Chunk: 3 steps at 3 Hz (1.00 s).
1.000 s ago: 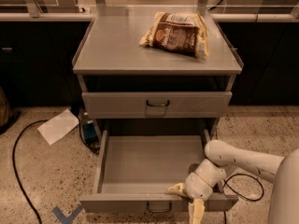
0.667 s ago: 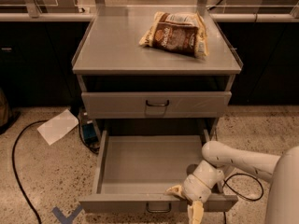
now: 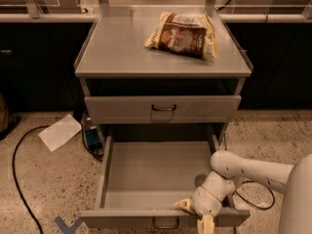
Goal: Open middle drawer
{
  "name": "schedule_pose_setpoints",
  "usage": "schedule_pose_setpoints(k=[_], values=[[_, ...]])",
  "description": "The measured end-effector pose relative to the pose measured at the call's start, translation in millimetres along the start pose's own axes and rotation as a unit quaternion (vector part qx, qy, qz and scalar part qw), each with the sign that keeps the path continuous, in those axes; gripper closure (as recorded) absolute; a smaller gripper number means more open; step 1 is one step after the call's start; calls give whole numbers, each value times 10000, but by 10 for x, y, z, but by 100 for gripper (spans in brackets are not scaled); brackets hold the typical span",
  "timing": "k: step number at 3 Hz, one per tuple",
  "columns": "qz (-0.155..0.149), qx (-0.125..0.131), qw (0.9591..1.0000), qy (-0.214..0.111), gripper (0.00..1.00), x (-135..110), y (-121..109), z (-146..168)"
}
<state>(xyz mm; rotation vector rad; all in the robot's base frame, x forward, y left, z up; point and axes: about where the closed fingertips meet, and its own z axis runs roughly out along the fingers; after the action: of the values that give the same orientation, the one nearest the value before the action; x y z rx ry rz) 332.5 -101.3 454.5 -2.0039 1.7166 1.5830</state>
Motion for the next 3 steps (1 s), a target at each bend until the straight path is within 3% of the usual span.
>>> schedule_pose_setpoints(k=[1, 2, 3], values=[[14, -293, 9995, -77, 0, 14, 310, 139], [-18, -330, 9994, -86, 0, 7, 313, 152], [-149, -669, 9976, -32, 0, -27, 413, 273]])
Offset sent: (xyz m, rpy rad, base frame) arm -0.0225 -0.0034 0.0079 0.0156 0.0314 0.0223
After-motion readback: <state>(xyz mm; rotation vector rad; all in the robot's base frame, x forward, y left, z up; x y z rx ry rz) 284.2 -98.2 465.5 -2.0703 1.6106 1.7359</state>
